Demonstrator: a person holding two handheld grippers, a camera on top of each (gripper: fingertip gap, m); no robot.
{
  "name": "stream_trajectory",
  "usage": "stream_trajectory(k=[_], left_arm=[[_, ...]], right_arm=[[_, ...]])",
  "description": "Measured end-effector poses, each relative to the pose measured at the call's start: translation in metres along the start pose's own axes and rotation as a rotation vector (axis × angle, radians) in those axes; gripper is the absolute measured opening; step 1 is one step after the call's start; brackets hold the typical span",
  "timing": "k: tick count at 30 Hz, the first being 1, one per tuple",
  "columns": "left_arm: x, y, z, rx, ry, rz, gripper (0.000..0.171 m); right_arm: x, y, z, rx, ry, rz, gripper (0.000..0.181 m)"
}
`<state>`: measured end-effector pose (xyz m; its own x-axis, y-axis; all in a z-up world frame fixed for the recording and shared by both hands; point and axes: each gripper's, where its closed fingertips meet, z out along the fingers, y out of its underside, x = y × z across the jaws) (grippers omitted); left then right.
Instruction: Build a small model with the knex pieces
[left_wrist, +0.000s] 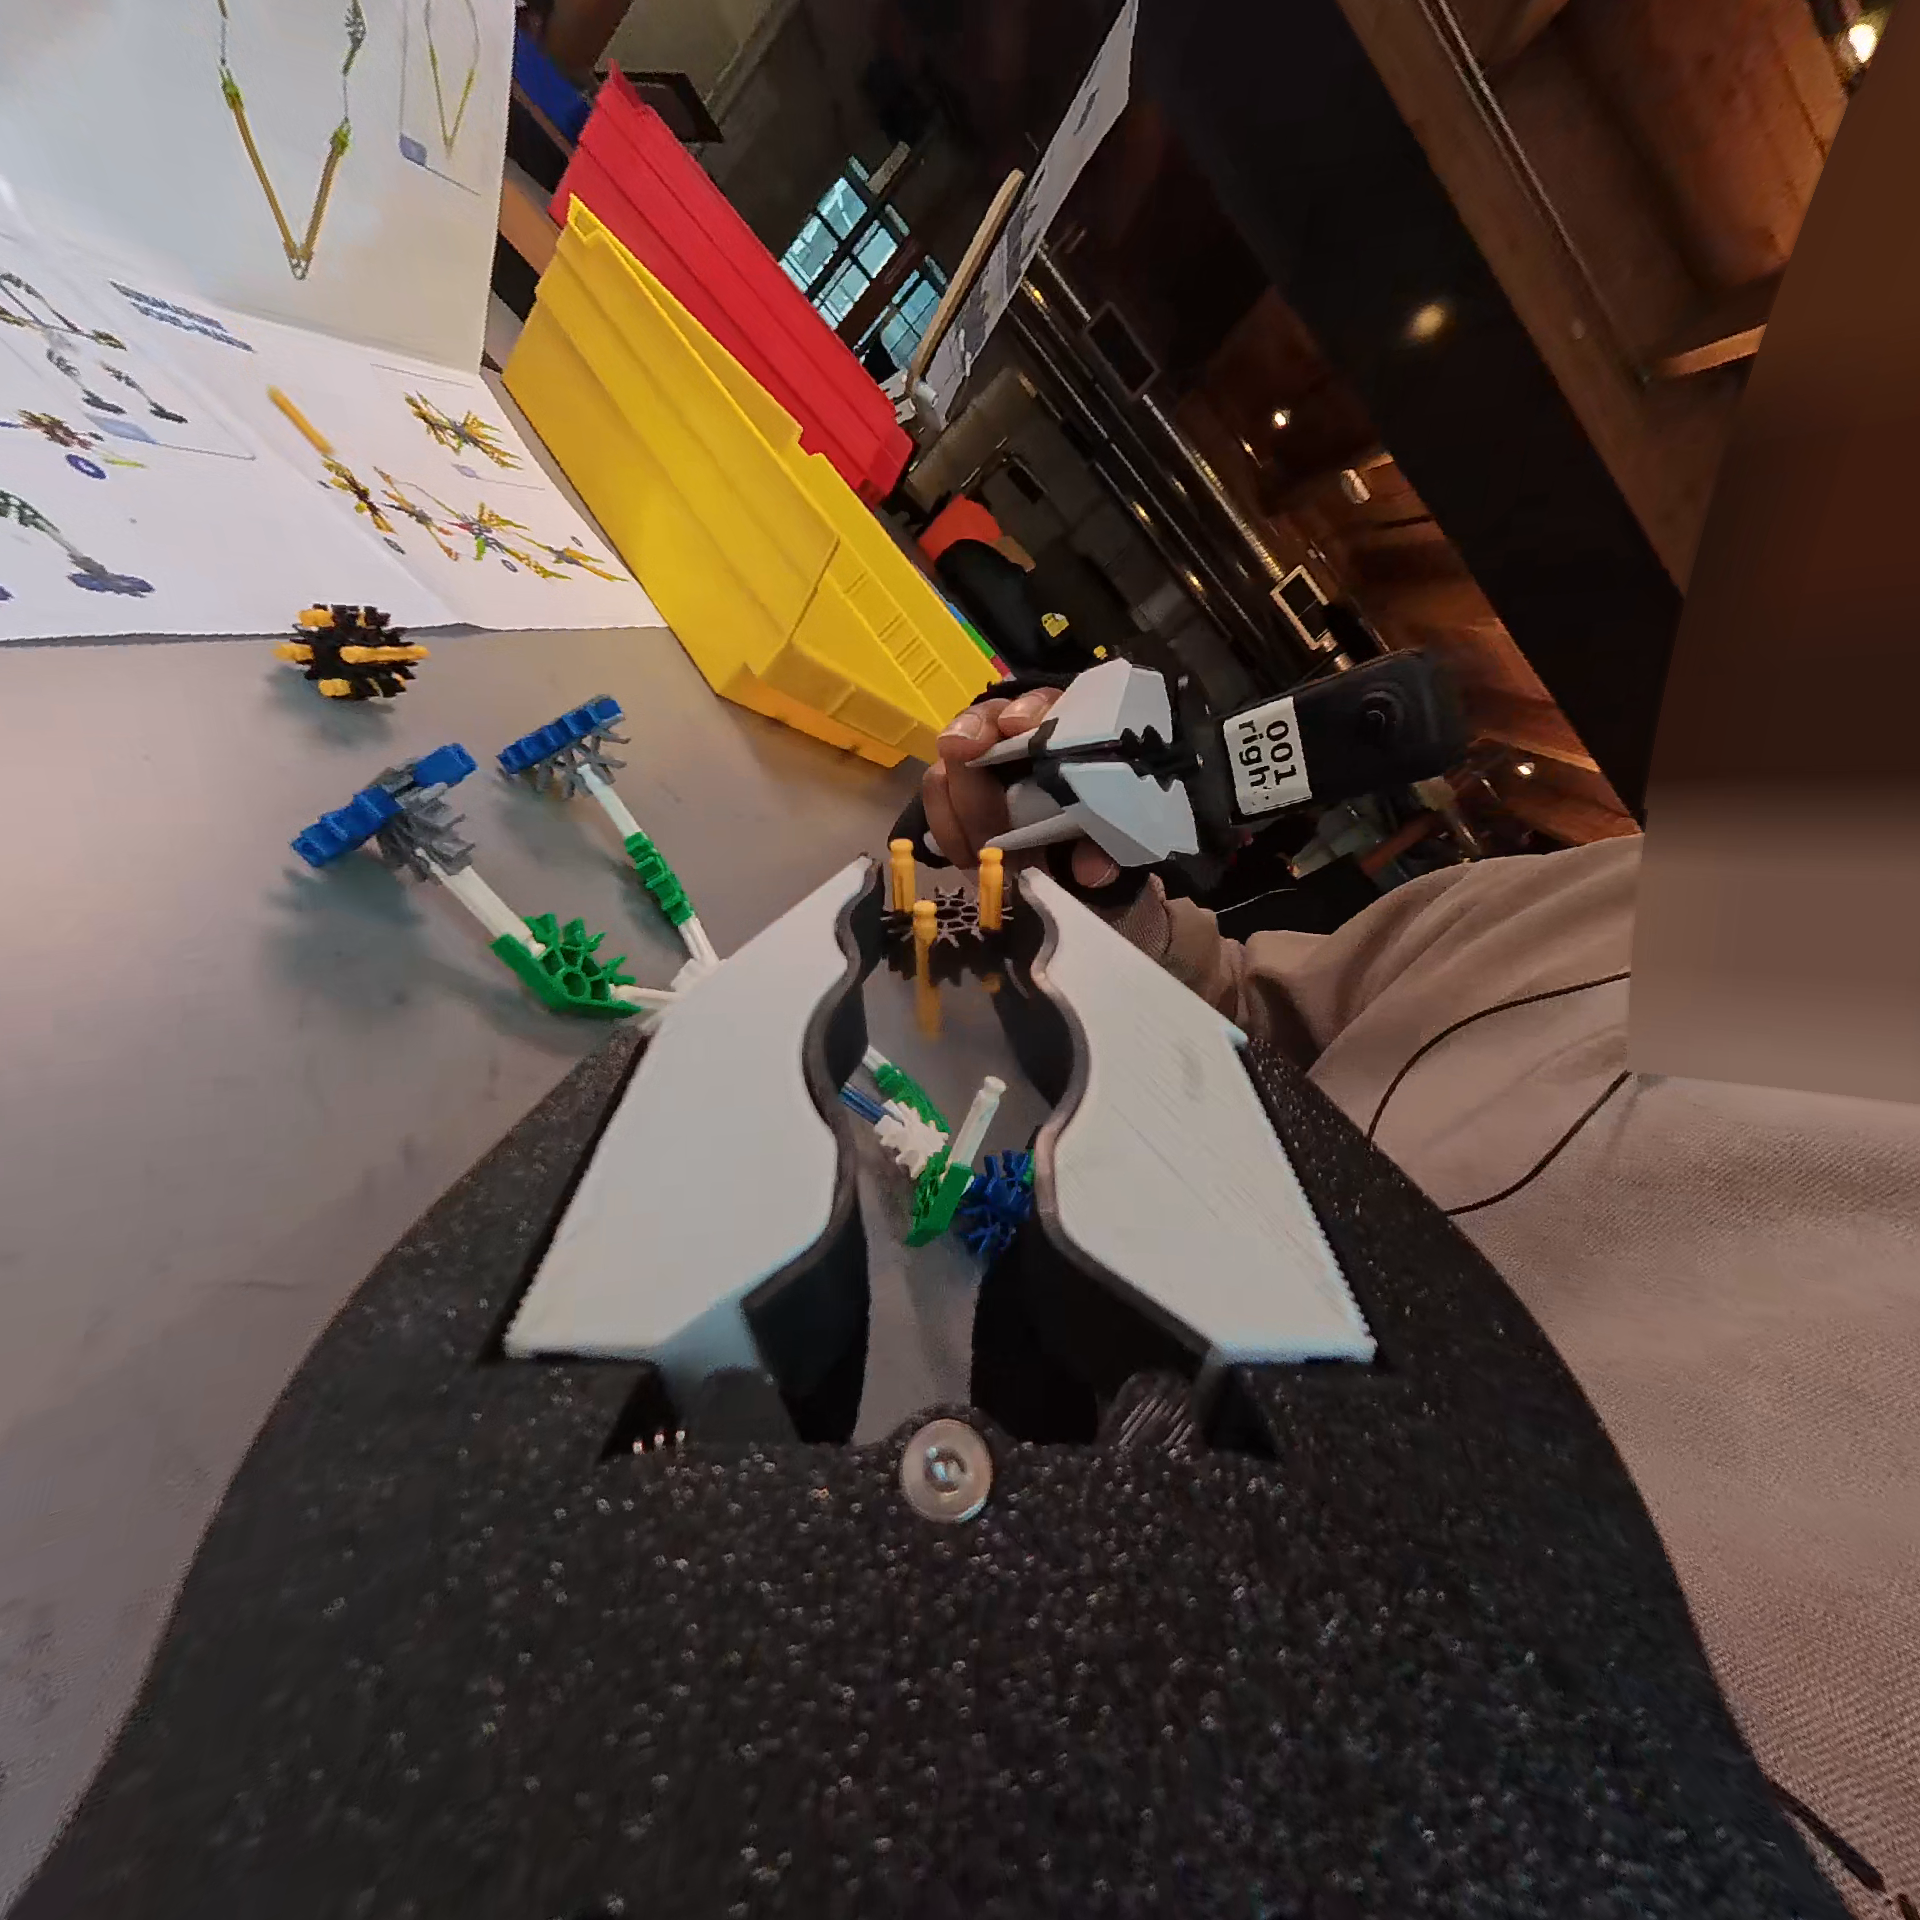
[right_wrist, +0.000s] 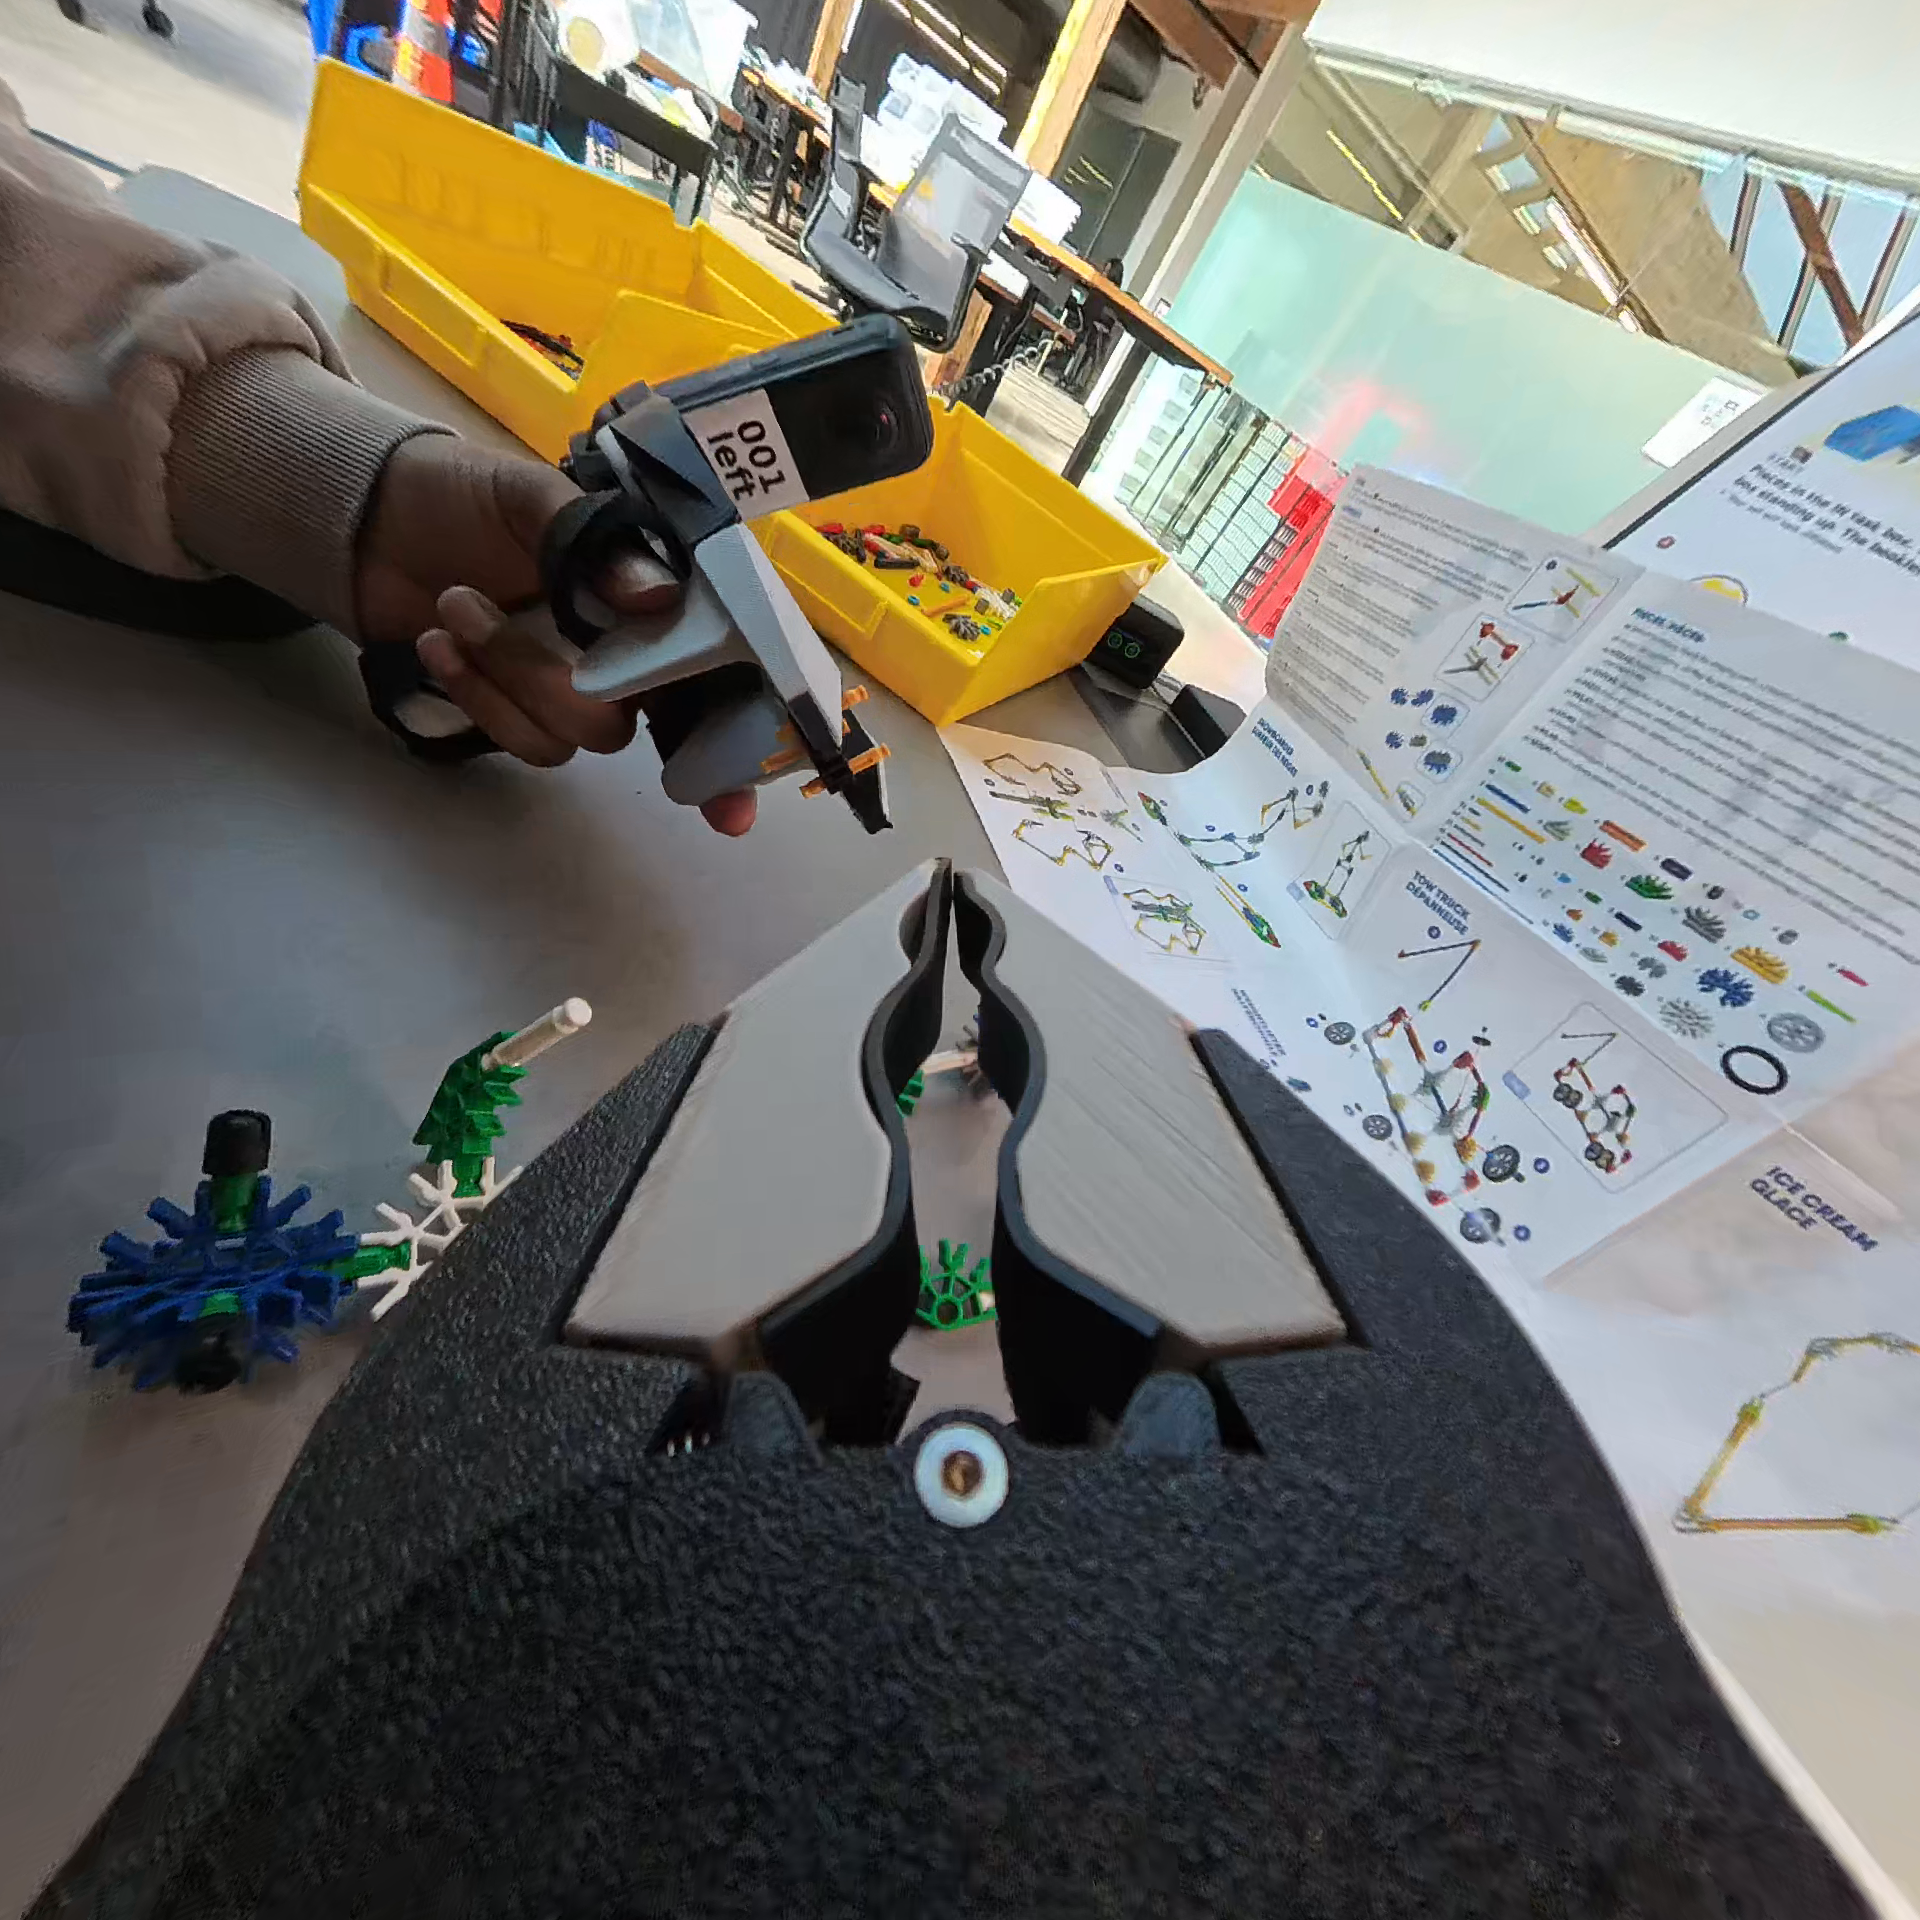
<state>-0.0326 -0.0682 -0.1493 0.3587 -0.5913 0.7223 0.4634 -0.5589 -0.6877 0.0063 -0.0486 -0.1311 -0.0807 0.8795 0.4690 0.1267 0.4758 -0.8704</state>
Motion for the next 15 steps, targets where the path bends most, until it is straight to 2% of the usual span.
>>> stream_trajectory(k=[6, 10, 15], left_arm=[[0.004, -0.001, -0.001, 0.015, 0.037, -0.022, 0.024], [0.005, 0.001, 0.000, 0.000, 0.008, 0.044, 0.025], [-0.001, 0.003, -0.001, -0.039, -0.104, 0.223, 0.025]], right_arm=[[-0.003, 0.009, 0.003, -0.026, -0.010, 0.008, 0.005], [0.014, 0.020, -0.002, -0.051, 0.048, 0.075, 0.013], [0.055, 0.069, -0.013, -0.199, 0.160, 0.310, 0.020]])
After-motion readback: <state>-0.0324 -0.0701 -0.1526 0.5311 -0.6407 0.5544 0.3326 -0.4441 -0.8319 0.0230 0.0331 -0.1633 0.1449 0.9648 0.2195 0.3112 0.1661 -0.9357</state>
